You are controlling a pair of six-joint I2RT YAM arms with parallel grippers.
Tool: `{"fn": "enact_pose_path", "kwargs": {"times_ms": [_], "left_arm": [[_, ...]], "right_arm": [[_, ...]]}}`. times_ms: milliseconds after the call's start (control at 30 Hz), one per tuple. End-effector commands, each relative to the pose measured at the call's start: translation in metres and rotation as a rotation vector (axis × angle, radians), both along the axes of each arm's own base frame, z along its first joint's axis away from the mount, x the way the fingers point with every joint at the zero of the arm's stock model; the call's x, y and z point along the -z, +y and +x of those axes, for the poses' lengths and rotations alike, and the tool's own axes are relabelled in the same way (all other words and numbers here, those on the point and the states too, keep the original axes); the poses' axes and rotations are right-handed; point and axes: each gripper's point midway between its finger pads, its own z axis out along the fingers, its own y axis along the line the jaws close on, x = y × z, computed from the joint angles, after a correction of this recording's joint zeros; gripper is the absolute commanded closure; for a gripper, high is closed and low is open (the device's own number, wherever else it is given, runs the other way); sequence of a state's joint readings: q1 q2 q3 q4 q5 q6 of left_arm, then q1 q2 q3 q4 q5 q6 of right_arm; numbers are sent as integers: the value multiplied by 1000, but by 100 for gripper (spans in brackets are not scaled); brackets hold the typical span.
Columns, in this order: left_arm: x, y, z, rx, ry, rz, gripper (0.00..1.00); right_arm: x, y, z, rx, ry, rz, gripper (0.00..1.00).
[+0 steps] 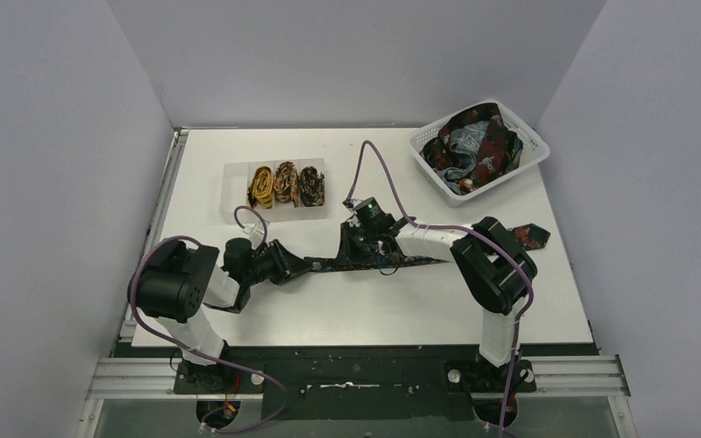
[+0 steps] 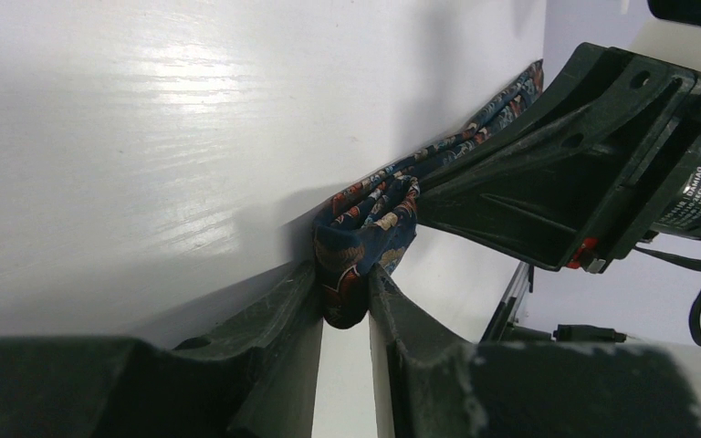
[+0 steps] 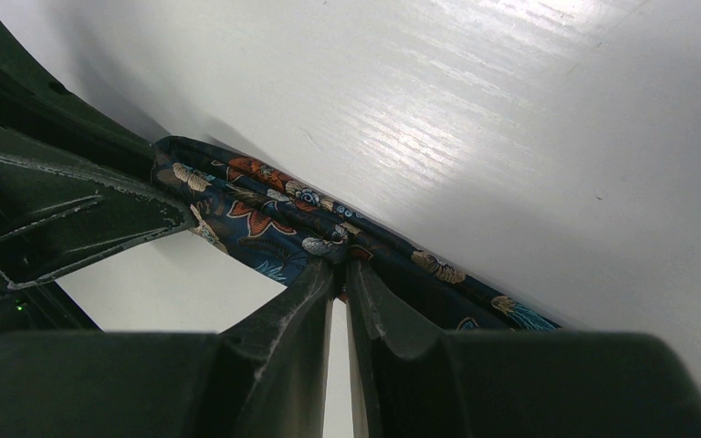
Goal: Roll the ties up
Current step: Roll the tie at the center of the board.
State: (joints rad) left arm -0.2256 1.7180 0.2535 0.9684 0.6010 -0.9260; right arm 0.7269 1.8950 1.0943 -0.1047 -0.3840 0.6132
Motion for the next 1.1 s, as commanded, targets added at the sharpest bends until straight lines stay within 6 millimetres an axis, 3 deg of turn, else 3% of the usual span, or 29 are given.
{"fn": "enact_pose_path", "kwargs": {"times_ms": [0, 200, 467, 733, 1067], "left_arm": [[11, 5, 5, -30, 9, 128, 82], [5, 9, 10, -87, -1, 263, 100], [-22, 40, 7, -192, -18, 451, 100], [-31, 71, -9, -249, 39, 612, 100], [-68, 95, -7, -290, 23, 810, 100]], "right_arm": [[25, -16, -7, 5, 38, -81, 86], [8, -7, -6, -21, 26, -32, 83], [-34, 8, 2, -49, -30, 53, 74], [-79, 15, 1, -83, -95, 144, 65], [-76, 6, 3, -62, -99, 115, 63]]}}
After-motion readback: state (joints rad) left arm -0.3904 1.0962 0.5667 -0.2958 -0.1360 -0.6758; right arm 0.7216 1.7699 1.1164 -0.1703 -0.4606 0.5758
